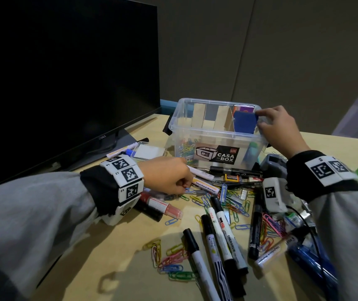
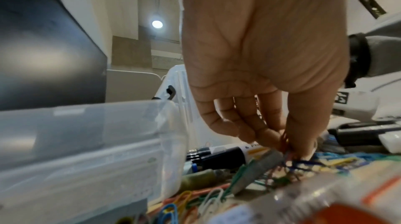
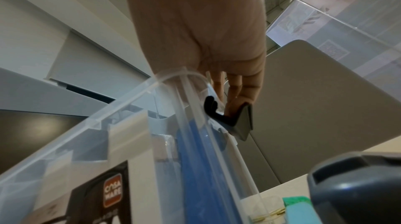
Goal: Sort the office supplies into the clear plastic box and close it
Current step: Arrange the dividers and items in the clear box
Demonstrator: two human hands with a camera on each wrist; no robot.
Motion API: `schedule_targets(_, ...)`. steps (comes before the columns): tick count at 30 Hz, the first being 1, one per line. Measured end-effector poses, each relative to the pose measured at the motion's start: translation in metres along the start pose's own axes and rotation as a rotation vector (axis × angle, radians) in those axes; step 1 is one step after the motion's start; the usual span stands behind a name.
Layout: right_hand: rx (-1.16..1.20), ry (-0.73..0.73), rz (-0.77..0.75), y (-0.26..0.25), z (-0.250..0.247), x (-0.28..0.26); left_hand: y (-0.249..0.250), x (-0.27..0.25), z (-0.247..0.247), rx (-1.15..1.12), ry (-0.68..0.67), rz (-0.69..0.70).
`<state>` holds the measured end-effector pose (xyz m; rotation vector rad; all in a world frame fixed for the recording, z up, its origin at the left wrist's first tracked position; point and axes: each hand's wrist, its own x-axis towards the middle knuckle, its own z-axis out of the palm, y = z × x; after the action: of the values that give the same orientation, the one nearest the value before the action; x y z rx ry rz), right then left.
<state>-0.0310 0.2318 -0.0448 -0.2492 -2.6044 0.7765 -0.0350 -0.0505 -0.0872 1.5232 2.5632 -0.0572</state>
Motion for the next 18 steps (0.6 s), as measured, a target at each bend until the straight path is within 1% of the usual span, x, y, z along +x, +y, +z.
schedule_targets(2,0.007,-0.001,0.004,0.0,0.0,0.0,-0.002,-0.001,-0.002,-0.107,0.022,-0.004)
schedule_targets(5,0.006,-0.001,0.009,-0.001,0.0,-0.001,-0.005,-0.004,-0.011,-0.325,0.049,-0.019)
schedule_targets(9,0.013,-0.008,0.015,-0.002,-0.001,-0.001,-0.007,-0.009,-0.024,-0.55,0.117,-0.091)
schedule_targets(14,0.007,0.0,0.003,-0.002,-0.002,-0.002,-0.01,-0.013,-0.039,-0.823,0.253,-0.129)
schedule_targets(16,0.003,-0.001,0.002,-0.002,-0.002,-0.002,-0.014,-0.014,-0.049,-0.882,0.33,-0.139)
schedule_targets(18,0.003,-0.003,0.006,-0.002,-0.003,-0.002,-0.02,-0.013,-0.062,-0.899,0.429,-0.18)
